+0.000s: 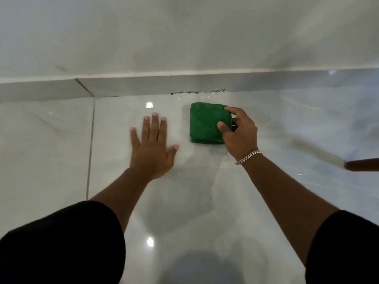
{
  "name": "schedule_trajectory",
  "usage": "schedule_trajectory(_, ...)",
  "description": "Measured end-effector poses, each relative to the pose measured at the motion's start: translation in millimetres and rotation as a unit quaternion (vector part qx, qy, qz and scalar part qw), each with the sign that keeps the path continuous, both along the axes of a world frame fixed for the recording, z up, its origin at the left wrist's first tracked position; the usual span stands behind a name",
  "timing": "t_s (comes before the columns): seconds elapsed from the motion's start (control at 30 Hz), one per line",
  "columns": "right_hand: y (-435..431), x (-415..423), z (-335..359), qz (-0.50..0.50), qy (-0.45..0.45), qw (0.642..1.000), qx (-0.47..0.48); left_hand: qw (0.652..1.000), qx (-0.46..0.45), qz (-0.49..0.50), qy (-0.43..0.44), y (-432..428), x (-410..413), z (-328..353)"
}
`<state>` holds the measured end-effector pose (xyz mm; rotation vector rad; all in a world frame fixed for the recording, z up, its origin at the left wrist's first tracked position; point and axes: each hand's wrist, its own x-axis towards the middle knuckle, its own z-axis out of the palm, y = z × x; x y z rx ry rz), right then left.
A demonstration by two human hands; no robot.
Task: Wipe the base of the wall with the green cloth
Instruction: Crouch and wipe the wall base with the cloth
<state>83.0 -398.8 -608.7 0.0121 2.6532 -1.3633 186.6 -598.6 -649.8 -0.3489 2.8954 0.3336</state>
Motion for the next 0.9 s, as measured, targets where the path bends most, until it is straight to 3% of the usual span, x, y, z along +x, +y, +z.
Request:
schedule_trajectory(0.07, -3.7, 0.9, -9.6, -0.024, 0.033, 0.999, 0.006, 0.998, -0.042, -0.019, 0.038, -5.8, 1.6, -13.7)
schedule_trajectory(0.13, -10.3, 5.6, -15.7, -0.024, 0.120, 0.990, 0.073, 0.997, -0.054, -0.020, 0.051, -7.9, -0.9, -18.9)
schedule_trajectory(0.23, -30.3, 17.3, -23.5, 0.061, 0.202, 0.961, 0.180, 0.998, -0.052, -0.007, 0.035, -9.9, -7.1, -19.6)
schedule_trajectory(0.37, -42.1, 20.8, -44.1, 0.160, 0.169, 0.936, 0.263, 0.998, -0.062, 0.003, 0.030, -14.2, -13.7, -21.4)
schedule_trajectory(0.63, -17.1, -42.6, -43.3, 0.204, 0.165, 0.900, 0.348, 0.997, -0.046, 0.056, 0.035, -22.3, -26.7, -21.3)
schedule_trajectory(0.9, -33.6, -46.7, -28.6, 0.015, 0.051, 0.932, 0.360, 0.996, -0.042, 0.052, 0.051, -23.1, -26.6, -24.0)
